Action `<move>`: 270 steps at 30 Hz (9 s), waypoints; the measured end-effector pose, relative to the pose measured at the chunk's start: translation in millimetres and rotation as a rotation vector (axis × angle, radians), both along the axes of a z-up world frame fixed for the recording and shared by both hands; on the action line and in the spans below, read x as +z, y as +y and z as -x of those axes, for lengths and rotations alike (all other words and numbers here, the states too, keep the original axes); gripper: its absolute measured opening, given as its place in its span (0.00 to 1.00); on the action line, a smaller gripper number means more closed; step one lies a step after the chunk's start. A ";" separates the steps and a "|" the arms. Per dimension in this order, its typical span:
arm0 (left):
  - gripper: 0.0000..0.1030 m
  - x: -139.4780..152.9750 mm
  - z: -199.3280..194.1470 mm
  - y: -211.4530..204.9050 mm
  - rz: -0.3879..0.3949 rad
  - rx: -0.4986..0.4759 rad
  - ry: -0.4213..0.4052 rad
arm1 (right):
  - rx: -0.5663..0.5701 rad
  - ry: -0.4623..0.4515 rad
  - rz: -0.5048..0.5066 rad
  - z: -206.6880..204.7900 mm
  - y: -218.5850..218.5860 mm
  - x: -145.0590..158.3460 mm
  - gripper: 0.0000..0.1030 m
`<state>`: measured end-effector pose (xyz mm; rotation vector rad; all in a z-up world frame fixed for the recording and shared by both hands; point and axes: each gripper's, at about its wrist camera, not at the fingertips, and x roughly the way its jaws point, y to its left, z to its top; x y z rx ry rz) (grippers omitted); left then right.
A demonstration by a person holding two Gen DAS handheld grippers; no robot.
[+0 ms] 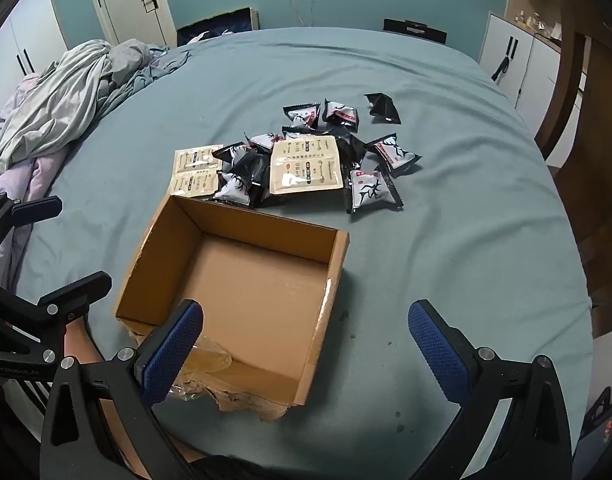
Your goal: Organize snacks
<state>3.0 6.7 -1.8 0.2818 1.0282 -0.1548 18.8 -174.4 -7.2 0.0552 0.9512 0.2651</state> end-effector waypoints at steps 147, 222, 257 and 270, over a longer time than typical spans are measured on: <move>0.02 -13.9 -25.0 -15.9 0.207 -0.088 0.180 | 0.131 0.254 -0.002 -238.1 71.7 -63.9 1.00; 0.78 -27.4 -44.3 16.9 0.130 0.091 0.176 | -0.158 0.207 -0.291 -35.7 -35.6 -14.8 0.79; 0.78 -41.6 -61.5 23.6 0.277 0.108 0.293 | -0.194 0.307 -0.098 -204.9 -6.4 -84.8 0.79; 0.78 -37.1 -88.0 46.3 0.321 0.216 0.209 | -0.124 0.234 -0.001 -206.7 13.5 -84.4 0.35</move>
